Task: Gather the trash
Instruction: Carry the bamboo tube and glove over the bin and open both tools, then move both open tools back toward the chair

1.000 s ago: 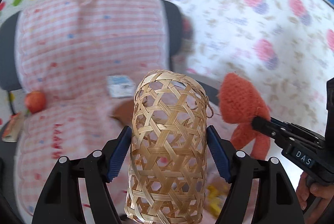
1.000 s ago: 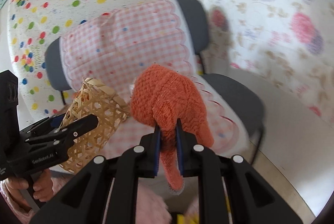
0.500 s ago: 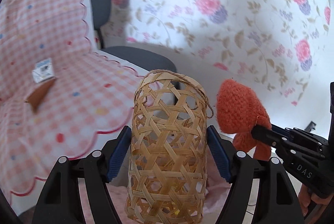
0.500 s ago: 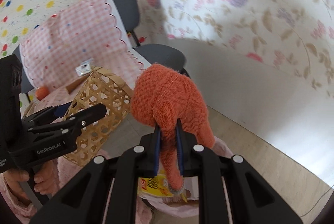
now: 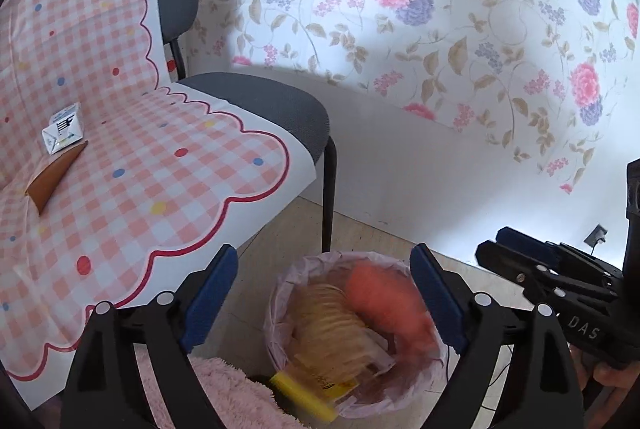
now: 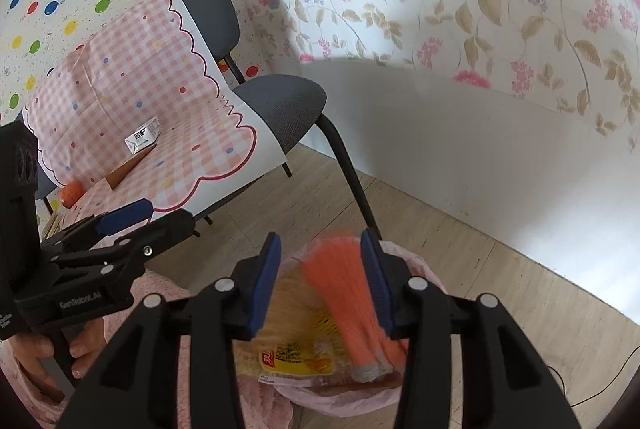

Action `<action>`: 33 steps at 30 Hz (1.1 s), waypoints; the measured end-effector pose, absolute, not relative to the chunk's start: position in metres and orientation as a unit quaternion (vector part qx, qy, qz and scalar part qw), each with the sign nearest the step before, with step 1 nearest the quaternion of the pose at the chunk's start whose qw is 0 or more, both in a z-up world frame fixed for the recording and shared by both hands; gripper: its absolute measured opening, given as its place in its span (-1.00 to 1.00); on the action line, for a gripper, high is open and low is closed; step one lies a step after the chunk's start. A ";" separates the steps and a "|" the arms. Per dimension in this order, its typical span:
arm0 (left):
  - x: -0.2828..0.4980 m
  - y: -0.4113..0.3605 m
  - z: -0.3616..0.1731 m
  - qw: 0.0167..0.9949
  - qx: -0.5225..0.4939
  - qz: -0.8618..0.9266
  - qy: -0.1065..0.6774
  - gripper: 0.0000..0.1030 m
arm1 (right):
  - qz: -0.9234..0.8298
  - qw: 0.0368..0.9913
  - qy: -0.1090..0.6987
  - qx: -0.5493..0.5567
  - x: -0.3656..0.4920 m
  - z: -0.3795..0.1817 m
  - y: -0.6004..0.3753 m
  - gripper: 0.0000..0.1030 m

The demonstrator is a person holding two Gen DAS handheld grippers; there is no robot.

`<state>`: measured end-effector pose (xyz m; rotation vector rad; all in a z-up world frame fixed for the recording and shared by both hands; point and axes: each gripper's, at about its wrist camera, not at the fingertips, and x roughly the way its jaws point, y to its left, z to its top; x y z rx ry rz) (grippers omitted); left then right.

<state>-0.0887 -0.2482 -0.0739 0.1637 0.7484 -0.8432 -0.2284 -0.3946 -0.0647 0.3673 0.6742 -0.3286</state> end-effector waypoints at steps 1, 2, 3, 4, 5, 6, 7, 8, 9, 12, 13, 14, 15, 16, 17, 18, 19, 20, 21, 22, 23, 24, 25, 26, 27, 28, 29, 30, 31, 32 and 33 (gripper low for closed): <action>-0.088 -0.244 -0.072 0.844 0.072 -0.396 0.354 0.69 | -0.162 0.916 0.322 0.175 -0.230 -0.062 -0.395 -0.20; -0.087 -0.242 -0.071 0.847 0.069 -0.393 0.352 0.69 | -0.164 0.917 0.319 0.173 -0.231 -0.059 -0.394 -0.20; -0.086 -0.239 -0.069 0.850 0.066 -0.389 0.349 0.69 | -0.167 0.919 0.314 0.171 -0.231 -0.056 -0.394 -0.20; -0.086 -0.235 -0.066 0.855 0.065 -0.383 0.344 0.69 | -0.168 0.920 0.310 0.170 -0.232 -0.053 -0.393 -0.20; -0.085 -0.231 -0.064 0.858 0.063 -0.380 0.340 0.69 | -0.168 0.921 0.307 0.169 -0.232 -0.051 -0.393 -0.20; -0.085 -0.228 -0.062 0.860 0.062 -0.377 0.338 0.69 | -0.167 0.922 0.305 0.168 -0.232 -0.049 -0.392 -0.20; -0.084 -0.222 -0.059 0.863 0.058 -0.373 0.335 0.69 | -0.166 0.924 0.303 0.167 -0.230 -0.046 -0.391 -0.20; -0.083 -0.217 -0.057 0.866 0.056 -0.369 0.333 0.69 | -0.164 0.925 0.301 0.165 -0.229 -0.043 -0.389 -0.20; -0.082 -0.213 -0.054 0.868 0.053 -0.365 0.332 0.69 | -0.161 0.927 0.300 0.161 -0.228 -0.041 -0.386 -0.20; -0.077 -0.193 -0.045 0.879 0.042 -0.348 0.324 0.69 | -0.146 0.932 0.297 0.151 -0.220 -0.033 -0.376 -0.20; -0.076 -0.187 -0.043 0.882 0.040 -0.342 0.322 0.69 | -0.142 0.933 0.296 0.148 -0.218 -0.031 -0.373 -0.20; -0.074 -0.181 -0.041 0.885 0.039 -0.335 0.320 0.69 | -0.134 0.935 0.295 0.144 -0.213 -0.028 -0.368 -0.20; -0.073 -0.175 -0.039 0.889 0.039 -0.327 0.317 0.69 | -0.127 0.937 0.294 0.140 -0.208 -0.026 -0.363 -0.20; -0.072 -0.167 -0.036 0.895 0.039 -0.316 0.313 0.69 | -0.121 0.939 0.293 0.137 -0.202 -0.023 -0.358 -0.20; -0.070 -0.159 -0.035 0.899 0.038 -0.308 0.310 0.69 | -0.115 0.940 0.292 0.135 -0.198 -0.022 -0.354 -0.20; -0.068 -0.151 -0.034 0.903 0.035 -0.298 0.308 0.69 | -0.109 0.941 0.291 0.132 -0.192 -0.019 -0.349 -0.20; -0.066 -0.143 -0.033 0.907 0.033 -0.288 0.306 0.69 | -0.101 0.943 0.290 0.125 -0.184 -0.017 -0.343 -0.20; -0.063 -0.135 -0.032 0.910 0.032 -0.279 0.304 0.69 | -0.096 0.945 0.289 0.120 -0.178 -0.014 -0.339 -0.20; -0.060 -0.126 -0.030 0.914 0.029 -0.268 0.304 0.69 | -0.089 0.946 0.289 0.115 -0.171 -0.012 -0.334 -0.20; -0.057 -0.118 -0.029 0.917 0.026 -0.259 0.304 0.69 | -0.083 0.947 0.288 0.111 -0.164 -0.009 -0.329 -0.20; -0.054 -0.110 -0.028 0.919 0.023 -0.250 0.303 0.69 | -0.075 0.950 0.286 0.104 -0.156 -0.006 -0.323 -0.20; -0.049 -0.098 -0.026 0.924 0.019 -0.237 0.301 0.69 | -0.069 0.951 0.284 0.099 -0.149 -0.003 -0.318 -0.20; -0.046 -0.090 -0.025 0.927 0.017 -0.225 0.300 0.69 | -0.062 0.953 0.282 0.094 -0.142 -0.001 -0.312 -0.20; -0.042 -0.083 -0.023 0.931 0.015 -0.212 0.298 0.69 | -0.053 0.954 0.280 0.088 -0.134 0.002 -0.306 -0.20; -0.037 -0.070 -0.021 0.935 0.013 -0.193 0.296 0.69 | -0.045 0.956 0.278 0.081 -0.125 0.005 -0.299 -0.20; -0.033 -0.063 -0.020 0.938 0.011 -0.182 0.295 0.69 | -0.039 0.957 0.278 0.076 -0.120 0.007 -0.295 -0.20; -0.028 -0.055 -0.018 0.941 0.010 -0.170 0.293 0.69 | -0.030 0.958 0.278 0.069 -0.111 0.008 -0.288 -0.20; -0.022 -0.044 -0.016 0.944 0.007 -0.155 0.291 0.69 | -0.023 0.958 0.279 0.066 -0.105 0.009 -0.284 -0.20; -0.018 -0.037 -0.014 0.946 0.005 -0.146 0.290 0.69 | -0.014 0.958 0.280 0.063 -0.095 0.009 -0.278 -0.20; -0.014 -0.030 -0.013 0.947 0.002 -0.138 0.291 0.69 | -0.009 0.958 0.281 0.060 -0.089 0.008 -0.274 -0.20; -0.008 -0.023 -0.012 0.948 0.002 -0.127 0.292 0.70 | -0.005 0.957 0.283 0.058 -0.082 0.008 -0.270 -0.20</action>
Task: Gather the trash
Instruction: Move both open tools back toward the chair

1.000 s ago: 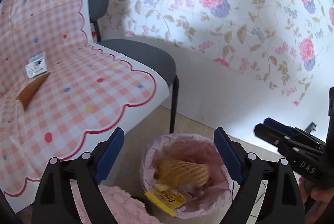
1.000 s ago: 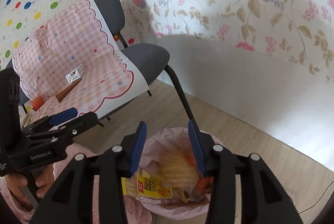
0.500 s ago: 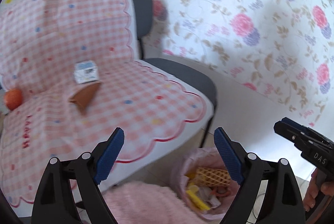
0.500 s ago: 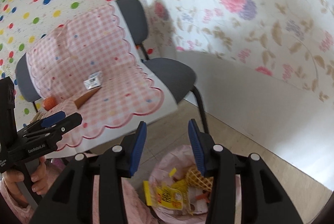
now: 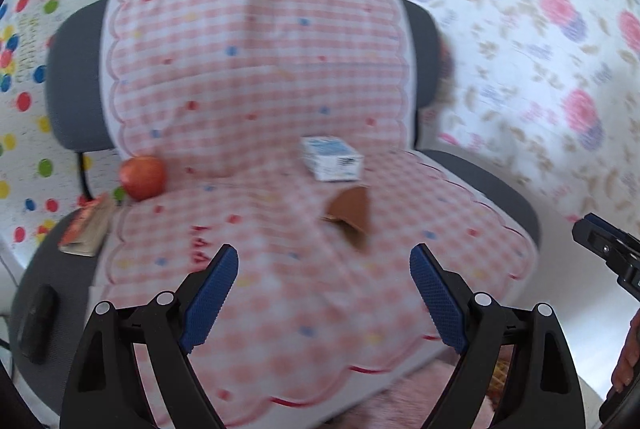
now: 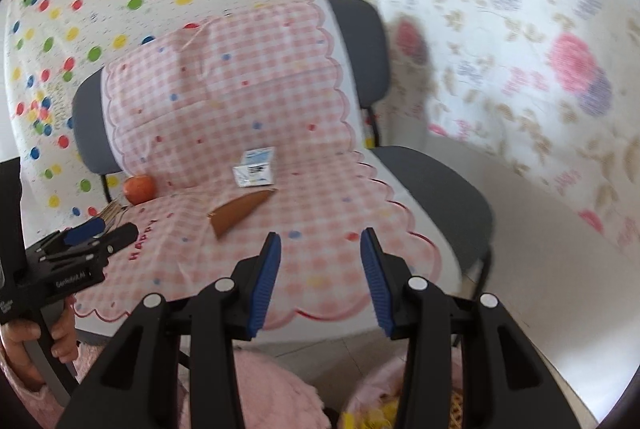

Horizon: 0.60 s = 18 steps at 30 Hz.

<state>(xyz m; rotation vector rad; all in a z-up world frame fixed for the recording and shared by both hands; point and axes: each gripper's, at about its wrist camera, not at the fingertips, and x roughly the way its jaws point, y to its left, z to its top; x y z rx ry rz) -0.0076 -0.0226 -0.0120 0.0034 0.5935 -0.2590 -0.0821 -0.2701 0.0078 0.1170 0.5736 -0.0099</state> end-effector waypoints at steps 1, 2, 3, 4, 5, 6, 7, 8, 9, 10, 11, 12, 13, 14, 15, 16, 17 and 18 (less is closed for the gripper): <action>-0.004 -0.017 -0.011 0.949 0.003 -0.118 0.293 0.71 | 0.000 0.957 0.284 0.056 -0.075 0.007 -0.267 -0.20; 0.001 -0.012 -0.011 0.949 0.003 -0.109 0.294 0.72 | 0.007 0.956 0.287 0.055 -0.067 0.006 -0.263 -0.20; 0.003 -0.009 -0.011 0.950 0.003 -0.104 0.294 0.72 | 0.012 0.956 0.289 0.053 -0.060 0.005 -0.260 -0.20; 0.008 -0.005 -0.011 0.950 0.004 -0.096 0.296 0.72 | 0.015 0.955 0.291 0.051 -0.053 0.004 -0.257 -0.20; 0.013 -0.002 -0.011 0.950 0.004 -0.090 0.298 0.72 | 0.020 0.954 0.293 0.050 -0.045 0.002 -0.253 -0.20; 0.017 0.000 -0.012 0.950 0.004 -0.086 0.299 0.73 | 0.024 0.954 0.294 0.050 -0.039 0.002 -0.250 -0.20; 0.021 0.000 -0.013 0.950 0.003 -0.086 0.301 0.73 | 0.026 0.954 0.294 0.049 -0.035 0.001 -0.249 -0.20; 0.025 -0.001 -0.015 0.948 0.003 -0.087 0.305 0.73 | 0.029 0.955 0.293 0.049 -0.030 0.001 -0.246 -0.20; 0.028 -0.002 -0.017 0.947 0.003 -0.088 0.310 0.73 | 0.031 0.955 0.292 0.048 -0.025 0.000 -0.244 -0.20; 0.034 -0.006 -0.021 0.944 0.005 -0.093 0.317 0.73 | 0.033 0.955 0.292 0.047 -0.022 -0.001 -0.243 -0.20; 0.036 -0.010 -0.025 0.942 0.008 -0.096 0.323 0.73 | 0.034 0.955 0.293 0.045 -0.017 -0.003 -0.243 -0.20; 0.041 -0.016 -0.029 0.939 0.011 -0.100 0.330 0.73 | 0.034 0.954 0.294 0.044 -0.014 -0.005 -0.242 -0.20; 0.044 -0.020 -0.033 0.936 0.014 -0.106 0.334 0.73 | 0.035 0.954 0.294 0.044 -0.011 -0.006 -0.242 -0.20; 0.046 -0.025 -0.035 0.934 0.016 -0.112 0.338 0.73 | 0.032 0.955 0.293 0.044 -0.007 -0.008 -0.244 -0.20; 0.050 -0.031 -0.039 0.932 0.018 -0.118 0.343 0.73 | 0.029 0.955 0.292 0.045 -0.004 -0.010 -0.245 -0.20; 0.054 -0.038 -0.042 0.929 0.022 -0.127 0.347 0.73 | 0.028 0.955 0.292 0.047 -0.002 -0.011 -0.247 -0.20; 0.058 -0.045 -0.045 0.927 0.024 -0.135 0.350 0.73 | 0.028 0.954 0.293 0.052 0.000 -0.013 -0.250 -0.20; 0.063 -0.053 -0.049 0.924 0.029 -0.142 0.354 0.73 | 0.027 0.954 0.293 0.056 0.003 -0.014 -0.253 -0.20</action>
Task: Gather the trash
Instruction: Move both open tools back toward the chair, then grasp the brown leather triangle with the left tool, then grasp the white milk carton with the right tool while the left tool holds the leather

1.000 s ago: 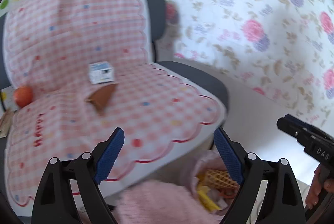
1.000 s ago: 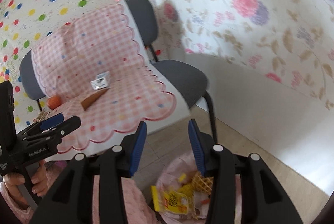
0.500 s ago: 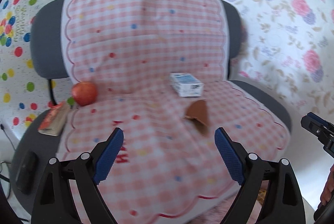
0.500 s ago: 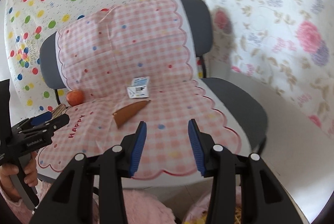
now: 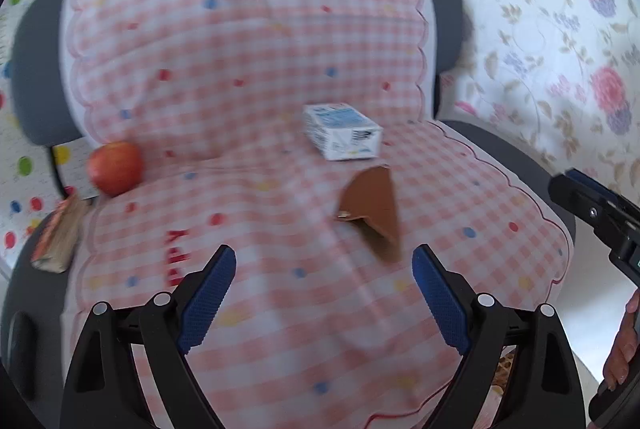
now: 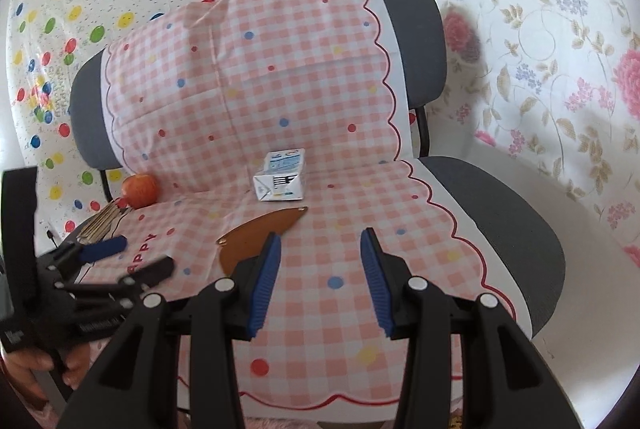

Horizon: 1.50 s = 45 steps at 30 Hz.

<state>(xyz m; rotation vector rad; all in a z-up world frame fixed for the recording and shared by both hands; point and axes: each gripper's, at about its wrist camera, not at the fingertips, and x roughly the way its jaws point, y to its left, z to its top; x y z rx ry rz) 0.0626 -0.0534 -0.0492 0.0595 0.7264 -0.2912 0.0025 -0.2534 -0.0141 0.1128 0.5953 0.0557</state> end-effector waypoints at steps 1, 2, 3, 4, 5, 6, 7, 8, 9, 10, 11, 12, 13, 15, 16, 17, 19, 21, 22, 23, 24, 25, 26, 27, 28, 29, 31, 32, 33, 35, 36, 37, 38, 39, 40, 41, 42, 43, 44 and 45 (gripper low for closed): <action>0.065 -0.059 -0.051 0.923 0.033 -0.144 0.356 0.73 | 0.026 0.954 0.294 0.058 0.005 -0.015 -0.257 -0.20; 0.070 -0.067 -0.055 0.920 0.039 -0.147 0.362 0.73 | 0.024 0.953 0.296 0.059 0.007 -0.016 -0.260 -0.20; 0.076 -0.074 -0.058 0.917 0.044 -0.146 0.368 0.73 | 0.023 0.953 0.296 0.061 0.009 -0.017 -0.263 -0.20; 0.079 -0.079 -0.060 0.915 0.044 -0.146 0.373 0.74 | 0.022 0.952 0.298 0.062 0.012 -0.019 -0.266 -0.20; 0.084 -0.084 -0.062 0.913 0.043 -0.144 0.379 0.74 | 0.020 0.952 0.300 0.063 0.015 -0.020 -0.268 -0.12; 0.088 -0.087 -0.064 0.911 0.040 -0.143 0.385 0.75 | 0.020 0.951 0.301 0.063 0.017 -0.021 -0.270 0.03; 0.094 -0.091 -0.067 0.909 0.036 -0.139 0.391 0.75 | 0.020 0.952 0.300 0.064 0.019 -0.021 -0.272 0.07; 0.099 -0.094 -0.069 0.908 0.034 -0.135 0.396 0.75 | 0.019 0.952 0.300 0.063 0.021 -0.021 -0.273 0.08; 0.103 -0.097 -0.071 0.907 0.032 -0.132 0.400 0.75 | 0.019 0.952 0.300 0.063 0.023 -0.021 -0.275 0.08; 0.109 -0.100 -0.074 0.904 0.032 -0.127 0.406 0.75 | 0.020 0.952 0.300 0.065 0.024 -0.022 -0.277 0.09; 0.114 -0.102 -0.076 0.903 0.033 -0.122 0.412 0.75 | 0.021 0.951 0.300 0.066 0.025 -0.022 -0.278 0.09; 0.118 -0.104 -0.078 0.901 0.036 -0.120 0.416 0.75 | 0.022 0.952 0.299 0.068 0.027 -0.022 -0.280 0.09; 0.124 -0.106 -0.081 0.898 0.041 -0.113 0.423 0.74 | 0.022 0.952 0.299 0.067 0.028 -0.022 -0.281 0.09; 0.133 -0.109 -0.084 0.896 0.043 -0.109 0.428 0.73 | 0.023 0.951 0.299 0.068 0.028 -0.023 -0.284 0.09; 0.136 -0.110 -0.085 0.895 0.045 -0.108 0.430 0.72 | 0.022 0.951 0.300 0.070 0.028 -0.023 -0.285 0.09; 0.139 -0.112 -0.087 0.894 0.047 -0.108 0.432 0.71 | 0.022 0.951 0.300 0.071 0.029 -0.024 -0.287 0.09; 0.142 -0.114 -0.090 0.892 0.050 -0.114 0.435 0.58 | 0.020 0.951 0.301 0.073 0.029 -0.024 -0.290 0.09; 0.143 -0.116 -0.091 0.892 0.060 -0.111 0.434 0.48 | 0.018 0.950 0.301 0.076 0.028 -0.024 -0.292 0.09; 0.142 -0.117 -0.091 0.894 0.064 -0.112 0.429 0.46 | 0.017 0.950 0.301 0.076 0.027 -0.024 -0.292 0.09; 0.143 -0.117 -0.092 0.895 0.066 -0.112 0.426 0.43 | 0.017 0.950 0.302 0.075 0.027 -0.024 -0.292 0.09; 0.143 -0.116 -0.092 0.897 0.067 -0.111 0.424 0.34 | 0.017 0.950 0.303 0.074 0.026 -0.024 -0.292 0.09; 0.143 -0.114 -0.091 0.898 0.068 -0.108 0.420 0.16 | 0.018 0.950 0.303 0.073 0.026 -0.024 -0.292 0.09; 0.142 -0.112 -0.089 0.900 0.067 -0.108 0.417 0.15 | 0.018 0.950 0.305 0.071 0.026 -0.024 -0.291 0.09; 0.142 -0.109 -0.088 0.898 0.060 -0.115 0.420 0.14 | 0.018 0.949 0.306 0.069 0.026 -0.024 -0.290 0.09; 0.141 -0.106 -0.086 0.898 0.054 -0.118 0.420 0.13 | 0.019 0.949 0.307 0.068 0.025 -0.024 -0.288 0.09; 0.139 -0.103 -0.085 0.899 0.049 -0.119 0.419 0.13 | 0.020 0.949 0.308 0.066 0.025 -0.024 -0.286 0.09; 0.130 -0.095 -0.078 0.905 0.043 -0.118 0.406 0.12 | 0.022 0.949 0.309 0.061 0.025 -0.023 -0.282 0.09; 0.126 -0.091 -0.074 0.909 0.041 -0.117 0.398 0.12 | 0.024 0.949 0.310 0.059 0.025 -0.023 -0.279 0.09; 0.122 -0.086 -0.070 0.913 0.037 -0.116 0.390 0.12 | 0.026 0.948 0.312 0.057 0.026 -0.023 -0.276 0.09; 0.112 -0.072 -0.057 0.922 0.027 -0.112 0.370 0.12 | 0.032 0.947 0.314 0.052 0.030 -0.022 -0.268 0.09; 0.110 -0.067 -0.053 0.925 0.026 -0.108 0.364 0.12 | 0.036 0.947 0.316 0.050 0.033 -0.022 -0.264 0.09; 0.107 -0.059 -0.047 0.930 0.023 -0.102 0.352 0.12 | 0.042 0.946 0.319 0.047 0.038 -0.023 -0.259 0.09; 0.105 -0.051 -0.041 0.934 0.018 -0.096 0.344 0.12 | 0.048 0.945 0.321 0.047 0.043 -0.023 -0.254 0.10; 0.105 -0.046 -0.038 0.936 0.015 -0.094 0.340 0.12 | 0.054 0.944 0.323 0.047 0.049 -0.024 -0.249 0.14; 0.105 -0.038 -0.033 0.938 0.007 -0.087 0.335 0.12 | 0.061 0.943 0.325 0.046 0.055 -0.025 -0.244 0.28; 0.106 -0.031 -0.029 0.940 0.002 -0.081 0.331 0.12 | 0.067 0.942 0.327 0.043 0.063 -0.027 -0.237 0.39; 0.107 -0.026 -0.026 0.941 -0.003 -0.078 0.329 0.12 | 0.073 0.940 0.331 0.039 0.073 -0.029 -0.230 0.42; 0.108 -0.020 -0.023 0.943 -0.009 -0.074 0.326 0.12 | 0.075 0.939 0.335 0.036 0.079 -0.030 -0.226 0.42; 0.110 -0.016 -0.021 0.944 -0.012 -0.069 0.323 0.12 | 0.080 0.936 0.341 0.030 0.090 -0.032 -0.219 0.44; 0.112 -0.012 -0.020 0.945 -0.014 -0.066 0.321 0.12 | 0.081 0.935 0.346 0.025 0.100 -0.034 -0.213 0.45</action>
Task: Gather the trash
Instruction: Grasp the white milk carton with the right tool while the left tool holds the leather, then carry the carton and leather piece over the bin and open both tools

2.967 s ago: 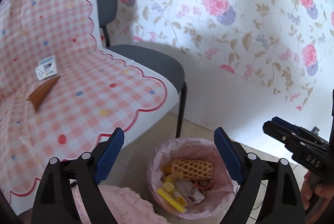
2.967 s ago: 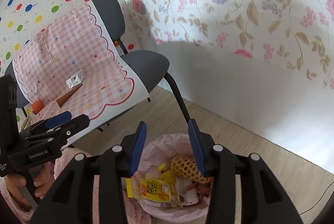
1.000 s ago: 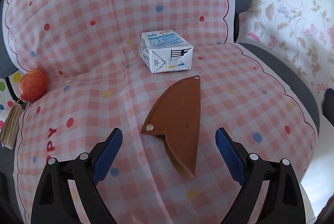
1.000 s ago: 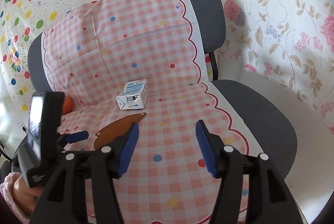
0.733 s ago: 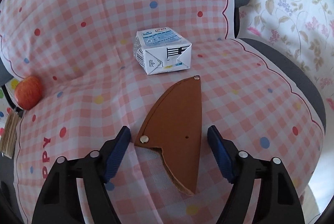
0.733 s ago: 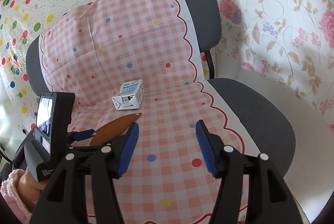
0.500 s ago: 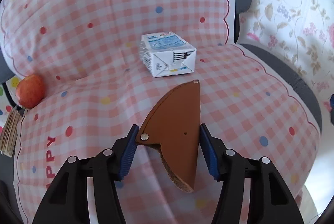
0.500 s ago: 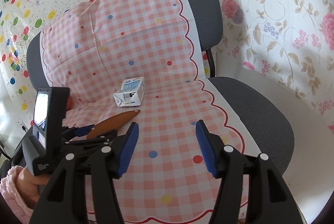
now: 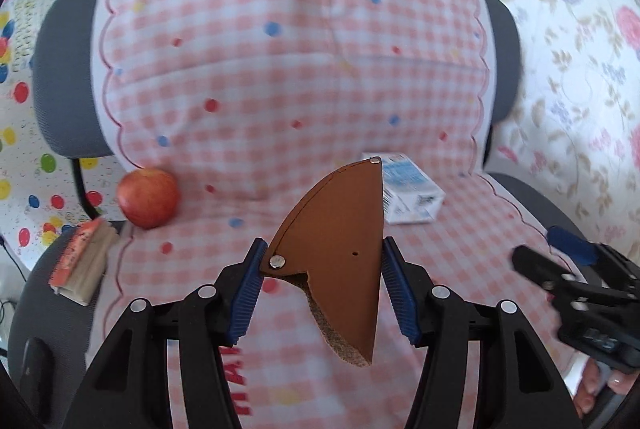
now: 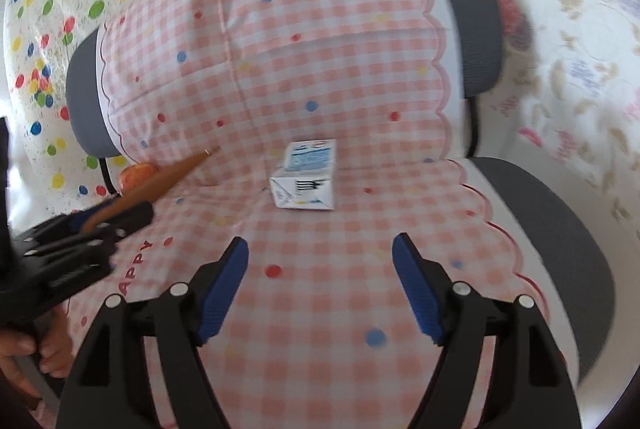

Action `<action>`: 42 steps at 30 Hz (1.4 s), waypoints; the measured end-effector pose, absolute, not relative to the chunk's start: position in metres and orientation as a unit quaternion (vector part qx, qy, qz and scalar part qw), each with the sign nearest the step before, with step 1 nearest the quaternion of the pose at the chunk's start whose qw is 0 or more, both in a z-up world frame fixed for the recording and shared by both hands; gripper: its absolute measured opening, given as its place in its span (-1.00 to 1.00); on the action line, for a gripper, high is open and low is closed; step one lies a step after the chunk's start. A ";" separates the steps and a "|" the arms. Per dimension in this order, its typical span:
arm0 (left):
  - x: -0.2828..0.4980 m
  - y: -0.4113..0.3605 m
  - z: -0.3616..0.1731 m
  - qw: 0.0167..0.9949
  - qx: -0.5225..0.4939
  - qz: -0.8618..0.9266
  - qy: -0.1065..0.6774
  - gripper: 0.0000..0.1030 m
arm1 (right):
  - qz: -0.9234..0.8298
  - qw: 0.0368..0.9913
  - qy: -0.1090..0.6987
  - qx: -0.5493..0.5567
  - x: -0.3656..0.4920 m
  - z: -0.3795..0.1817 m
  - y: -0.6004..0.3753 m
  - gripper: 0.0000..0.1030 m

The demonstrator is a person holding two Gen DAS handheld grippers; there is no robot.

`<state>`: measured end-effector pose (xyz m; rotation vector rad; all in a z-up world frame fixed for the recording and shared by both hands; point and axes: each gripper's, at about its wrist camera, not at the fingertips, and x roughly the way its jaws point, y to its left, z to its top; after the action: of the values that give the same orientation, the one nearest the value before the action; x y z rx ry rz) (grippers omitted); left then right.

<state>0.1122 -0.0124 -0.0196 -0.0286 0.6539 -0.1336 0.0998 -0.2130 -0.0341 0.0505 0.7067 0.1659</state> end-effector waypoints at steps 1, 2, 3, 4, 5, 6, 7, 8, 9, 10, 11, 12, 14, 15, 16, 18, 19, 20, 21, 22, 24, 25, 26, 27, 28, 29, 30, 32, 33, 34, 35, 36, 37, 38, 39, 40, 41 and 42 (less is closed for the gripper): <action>0.115 -0.008 -0.019 0.946 -0.015 -0.063 0.318 0.12 | 0.082 0.933 0.351 0.018 0.111 -0.036 -0.207 0.45; 0.118 -0.005 -0.018 0.946 -0.015 -0.060 0.317 0.13 | 0.082 0.932 0.354 0.013 0.119 -0.038 -0.202 0.45; 0.121 -0.002 -0.019 0.947 -0.017 -0.057 0.317 0.13 | 0.083 0.930 0.358 0.006 0.128 -0.039 -0.197 0.45; 0.123 0.001 -0.021 0.947 -0.017 -0.055 0.317 0.13 | 0.082 0.929 0.361 0.000 0.137 -0.041 -0.193 0.46; 0.128 0.003 -0.022 0.946 -0.019 -0.050 0.318 0.13 | 0.081 0.928 0.365 -0.007 0.146 -0.044 -0.188 0.48; 0.131 0.005 -0.024 0.946 -0.021 -0.049 0.319 0.13 | 0.080 0.926 0.369 -0.012 0.154 -0.046 -0.185 0.49; 0.136 0.008 -0.025 0.945 -0.025 -0.047 0.321 0.13 | 0.079 0.924 0.373 -0.015 0.162 -0.048 -0.182 0.50; 0.141 0.011 -0.027 0.945 -0.028 -0.045 0.322 0.13 | 0.078 0.922 0.379 -0.018 0.172 -0.051 -0.180 0.50; 0.144 0.012 -0.027 0.945 -0.029 -0.044 0.322 0.13 | 0.076 0.920 0.384 -0.021 0.180 -0.053 -0.178 0.50; 0.150 0.014 -0.028 0.945 -0.032 -0.043 0.324 0.13 | 0.072 0.917 0.391 -0.024 0.190 -0.056 -0.176 0.50; 0.153 0.016 -0.028 0.945 -0.034 -0.043 0.324 0.13 | 0.071 0.916 0.395 -0.027 0.195 -0.058 -0.175 0.50; 0.158 0.017 -0.029 0.944 -0.035 -0.043 0.324 0.13 | 0.069 0.914 0.399 -0.028 0.202 -0.060 -0.174 0.50; 0.166 0.018 -0.030 0.944 -0.036 -0.043 0.326 0.13 | 0.068 0.911 0.407 -0.031 0.213 -0.065 -0.171 0.50; 0.171 0.018 -0.032 0.943 -0.037 -0.043 0.328 0.13 | 0.067 0.909 0.411 -0.032 0.218 -0.067 -0.170 0.50; 0.174 0.018 -0.033 0.942 -0.038 -0.043 0.330 0.13 | 0.066 0.906 0.417 -0.035 0.223 -0.070 -0.169 0.50; 0.179 0.018 -0.035 0.941 -0.038 -0.044 0.334 0.13 | 0.064 0.901 0.427 -0.041 0.231 -0.076 -0.165 0.50; 0.181 0.018 -0.037 0.940 -0.038 -0.045 0.336 0.13 | 0.062 0.899 0.431 -0.048 0.234 -0.080 -0.163 0.50; 0.182 0.018 -0.039 0.940 -0.038 -0.046 0.337 0.13 | 0.060 0.899 0.431 -0.051 0.236 -0.082 -0.162 0.50; 0.183 0.018 -0.040 0.939 -0.038 -0.046 0.339 0.13 | 0.057 0.899 0.431 -0.055 0.239 -0.085 -0.162 0.50; 0.183 0.018 -0.042 0.938 -0.039 -0.047 0.342 0.13 | 0.056 0.898 0.432 -0.055 0.241 -0.087 -0.163 0.48; 0.181 0.018 -0.043 0.937 -0.037 -0.048 0.344 0.13 | 0.057 0.902 0.424 -0.052 0.239 -0.086 -0.164 0.45; 0.179 0.018 -0.043 0.937 -0.036 -0.049 0.344 0.13 | 0.057 0.907 0.415 -0.050 0.235 -0.083 -0.166 0.45; 0.176 0.018 -0.043 0.937 -0.035 -0.050 0.344 0.13 | 0.057 0.914 0.399 -0.052 0.226 -0.077 -0.167 0.43; 0.174 0.017 -0.043 0.937 -0.035 -0.052 0.344 0.13 | 0.058 0.917 0.391 -0.054 0.217 -0.074 -0.169 0.42; 0.169 0.017 -0.041 0.937 -0.035 -0.055 0.343 0.13 | 0.060 0.921 0.380 -0.053 0.206 -0.068 -0.171 0.41; 0.163 0.017 -0.040 0.938 -0.036 -0.057 0.341 0.13 | 0.063 0.925 0.372 -0.050 0.193 -0.063 -0.174 0.41; 0.154 0.015 -0.038 0.938 -0.036 -0.061 0.339 0.13 | 0.066 0.927 0.366 -0.046 0.183 -0.059 -0.176 0.40; 0.141 0.011 -0.037 0.939 -0.035 -0.069 0.336 0.13 | 0.072 0.931 0.355 -0.034 0.156 -0.049 -0.185 0.40; 0.131 0.008 -0.036 0.940 -0.033 -0.073 0.333 0.13 | 0.073 0.933 0.350 -0.027 0.142 -0.045 -0.190 0.40; 0.123 0.005 -0.035 0.940 -0.031 -0.076 0.331 0.13 | 0.074 0.935 0.346 -0.020 0.127 -0.040 -0.195 0.40; 0.113 0.001 -0.034 0.941 -0.031 -0.081 0.328 0.13 | 0.073 0.937 0.343 -0.014 0.115 -0.037 -0.199 0.40; 0.107 -0.002 -0.034 0.941 -0.031 -0.084 0.327 0.13 | 0.071 0.938 0.339 -0.007 0.102 -0.034 -0.201 0.40; 0.098 -0.005 -0.033 0.941 -0.031 -0.090 0.325 0.13 | 0.072 0.939 0.337 -0.002 0.095 -0.032 -0.205 0.40; 0.087 -0.010 -0.033 0.941 -0.031 -0.097 0.323 0.13 | 0.069 0.940 0.334 0.004 0.077 -0.030 -0.211 0.40; 0.080 -0.013 -0.034 0.942 -0.031 -0.099 0.321 0.13 | 0.067 0.941 0.333 0.008 0.066 -0.028 -0.216 0.40; 0.069 -0.019 -0.034 0.941 -0.029 -0.106 0.319 0.13 | 0.065 0.941 0.331 0.012 0.054 -0.028 -0.218 0.40; 0.059 -0.024 -0.034 0.941 -0.025 -0.115 0.317 0.13 | 0.062 0.942 0.329 0.014 0.045 -0.025 -0.220 0.40; 0.049 -0.029 -0.034 0.941 -0.023 -0.121 0.315 0.13 | 0.056 0.943 0.326 0.015 0.032 -0.025 -0.224 0.40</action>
<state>0.0492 -0.0287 -0.0337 -0.0468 0.6432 -0.2459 0.0321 -0.2236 -0.0246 0.0313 0.6653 0.1148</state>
